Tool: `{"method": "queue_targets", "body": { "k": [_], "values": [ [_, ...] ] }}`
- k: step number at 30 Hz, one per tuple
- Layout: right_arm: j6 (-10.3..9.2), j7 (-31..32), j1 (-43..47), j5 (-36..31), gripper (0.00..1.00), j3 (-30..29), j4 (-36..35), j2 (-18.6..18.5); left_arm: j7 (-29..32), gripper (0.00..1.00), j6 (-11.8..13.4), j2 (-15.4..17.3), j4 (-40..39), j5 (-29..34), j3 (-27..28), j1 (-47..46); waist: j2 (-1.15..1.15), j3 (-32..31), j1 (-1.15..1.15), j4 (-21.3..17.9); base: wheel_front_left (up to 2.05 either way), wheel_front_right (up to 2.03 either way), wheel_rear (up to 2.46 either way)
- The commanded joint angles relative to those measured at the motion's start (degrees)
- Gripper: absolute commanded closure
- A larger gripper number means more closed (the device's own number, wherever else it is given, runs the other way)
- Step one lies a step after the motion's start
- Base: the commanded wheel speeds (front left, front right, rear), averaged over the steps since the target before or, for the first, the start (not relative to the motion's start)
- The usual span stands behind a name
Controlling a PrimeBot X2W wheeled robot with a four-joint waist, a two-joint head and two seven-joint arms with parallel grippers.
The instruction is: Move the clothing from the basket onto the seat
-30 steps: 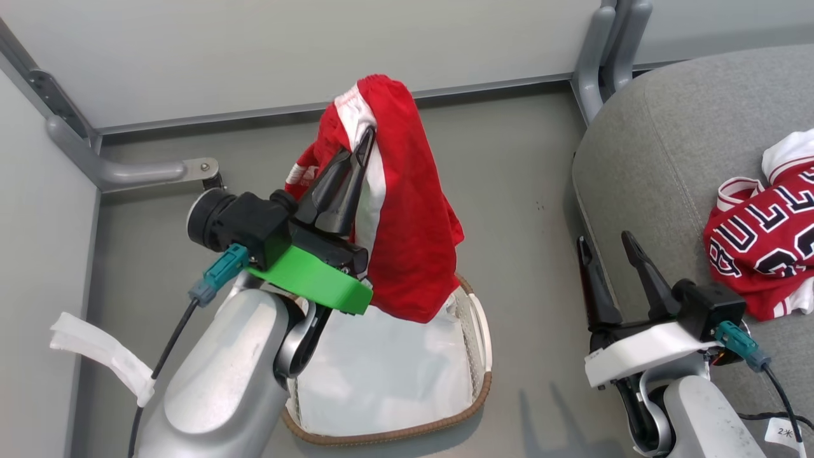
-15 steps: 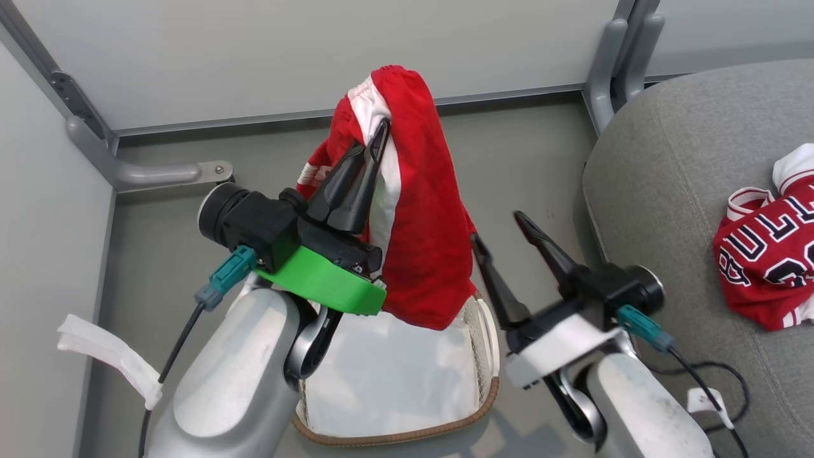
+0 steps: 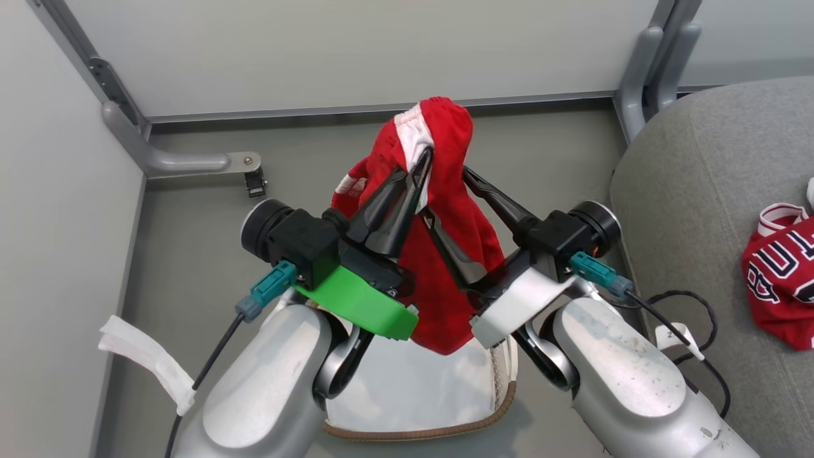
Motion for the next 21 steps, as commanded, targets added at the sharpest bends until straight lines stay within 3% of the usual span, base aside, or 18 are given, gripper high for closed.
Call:
{"method": "queue_targets", "body": {
  "k": [1,14,15,16,17,18,21],
  "values": [
    [-0.06,-0.1,-0.8,0.7,0.00,1.0,1.0,-0.3,0.0,1.00,-0.2,-0.3,-0.2,-0.4,-0.4,0.0,0.00,-0.1,0.00,0.6,0.00,0.00,0.00],
    [-0.06,-0.1,-5.5,7.5,0.00,7.9,13.4,0.2,0.0,1.00,-0.2,-0.6,-1.2,-1.8,-3.6,-0.8,0.00,0.3,0.00,2.6,0.00,0.00,0.00],
    [-0.06,-0.1,-5.5,7.9,0.07,8.3,14.0,0.3,0.0,1.00,-0.2,-0.7,-1.2,-1.9,-3.7,-0.8,0.00,0.2,0.00,2.7,0.00,0.00,0.00],
    [-0.06,-0.1,-5.3,8.3,0.53,8.5,14.6,0.4,0.0,1.00,-0.2,-0.6,-1.2,-2.0,-3.7,-0.7,0.00,0.2,0.00,2.8,0.00,0.00,0.00],
    [-0.07,-0.1,-5.1,8.6,0.83,8.6,15.0,0.5,0.0,1.00,-0.2,-0.6,-1.0,-2.0,-3.6,-0.5,0.00,0.2,0.00,2.8,0.00,0.00,0.00],
    [-0.06,-0.1,-5.0,8.8,1.00,8.8,15.3,0.5,0.0,1.00,-0.2,-0.6,-0.9,-2.1,-3.6,-0.4,0.00,0.2,0.00,2.8,0.00,0.00,0.00],
    [-0.06,-0.1,-3.8,9.5,1.00,8.7,16.3,0.6,0.0,1.00,-0.2,-0.5,-0.5,-1.8,-3.0,-0.1,0.00,0.1,0.00,2.6,0.00,0.00,0.00]
  ]
}}
